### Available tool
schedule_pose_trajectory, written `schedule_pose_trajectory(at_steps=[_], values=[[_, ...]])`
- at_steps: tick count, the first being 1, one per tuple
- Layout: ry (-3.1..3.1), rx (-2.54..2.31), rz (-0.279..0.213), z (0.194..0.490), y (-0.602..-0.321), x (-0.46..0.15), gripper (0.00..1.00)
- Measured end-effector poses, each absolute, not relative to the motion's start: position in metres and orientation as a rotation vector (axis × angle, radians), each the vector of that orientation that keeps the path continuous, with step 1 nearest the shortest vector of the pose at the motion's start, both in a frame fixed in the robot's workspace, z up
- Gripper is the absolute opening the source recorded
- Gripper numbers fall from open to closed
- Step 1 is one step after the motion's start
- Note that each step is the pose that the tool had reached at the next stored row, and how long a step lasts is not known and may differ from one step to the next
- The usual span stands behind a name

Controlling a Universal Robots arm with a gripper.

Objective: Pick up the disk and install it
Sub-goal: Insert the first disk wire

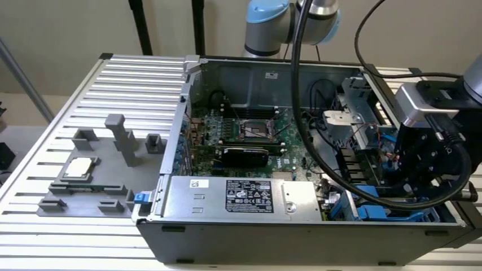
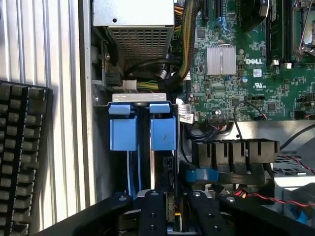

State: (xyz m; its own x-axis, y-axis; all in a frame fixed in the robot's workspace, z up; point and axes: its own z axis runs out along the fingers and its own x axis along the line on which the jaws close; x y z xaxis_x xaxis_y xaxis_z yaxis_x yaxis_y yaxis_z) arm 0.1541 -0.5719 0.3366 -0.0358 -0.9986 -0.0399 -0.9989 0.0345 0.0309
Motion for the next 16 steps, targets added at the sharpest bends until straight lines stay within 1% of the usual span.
schedule_pose_trajectory(at_steps=[4, 16], values=[[2.254, -2.177, 0.078, 0.3460, -0.5719, 0.1540, 1.00], [2.257, -2.170, 0.081, 0.3461, -0.5720, 0.1538, 1.00]])
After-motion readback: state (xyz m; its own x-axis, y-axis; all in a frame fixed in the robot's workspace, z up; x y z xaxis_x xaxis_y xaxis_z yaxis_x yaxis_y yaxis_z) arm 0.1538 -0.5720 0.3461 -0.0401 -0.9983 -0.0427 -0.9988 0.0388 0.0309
